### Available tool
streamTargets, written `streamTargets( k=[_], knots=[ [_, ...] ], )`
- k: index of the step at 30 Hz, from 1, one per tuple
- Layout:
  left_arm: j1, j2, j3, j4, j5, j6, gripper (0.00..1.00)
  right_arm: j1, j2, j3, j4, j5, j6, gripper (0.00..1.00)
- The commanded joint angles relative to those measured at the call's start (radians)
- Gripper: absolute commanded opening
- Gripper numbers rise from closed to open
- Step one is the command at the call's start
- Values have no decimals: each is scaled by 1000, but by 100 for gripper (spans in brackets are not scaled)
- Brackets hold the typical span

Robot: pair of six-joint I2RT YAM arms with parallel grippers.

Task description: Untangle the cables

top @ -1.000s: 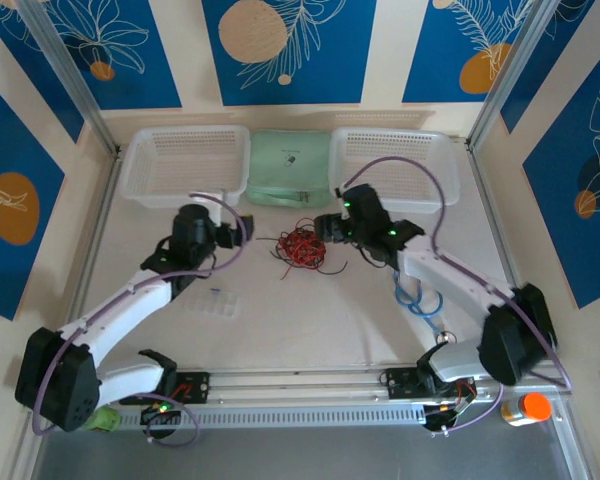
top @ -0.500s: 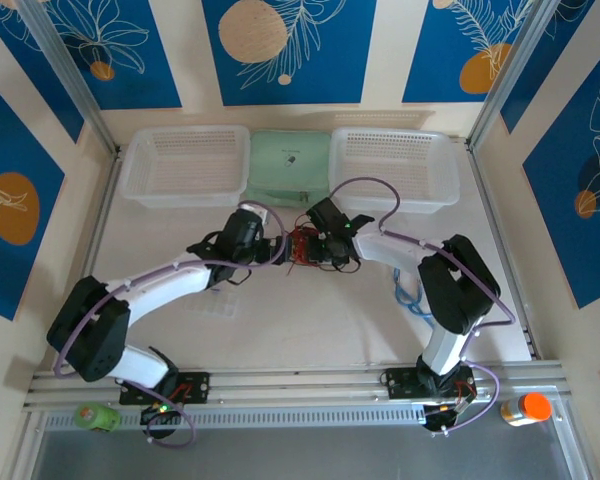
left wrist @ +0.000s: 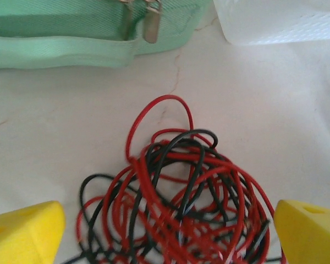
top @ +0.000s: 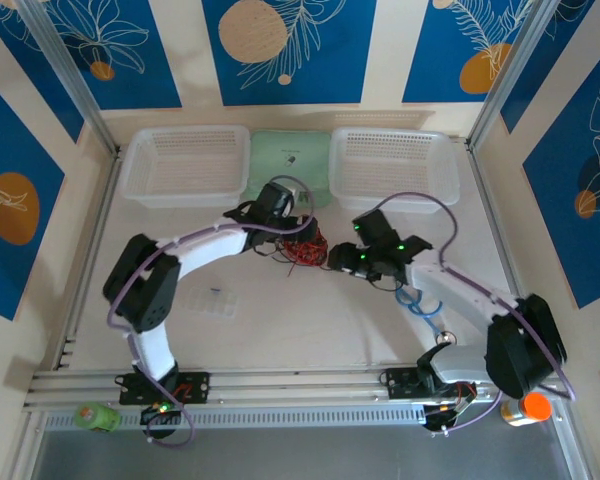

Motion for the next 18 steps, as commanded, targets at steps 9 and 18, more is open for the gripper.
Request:
streamTargets(
  k=[9, 18],
  knots=[
    [-10, 114, 55, -120, 156, -12, 58, -83, 84, 32, 65, -150, 64, 67],
    [-10, -56, -115, 4, 257, -46, 0, -17, 236, 19, 249, -145, 201, 66]
  ],
)
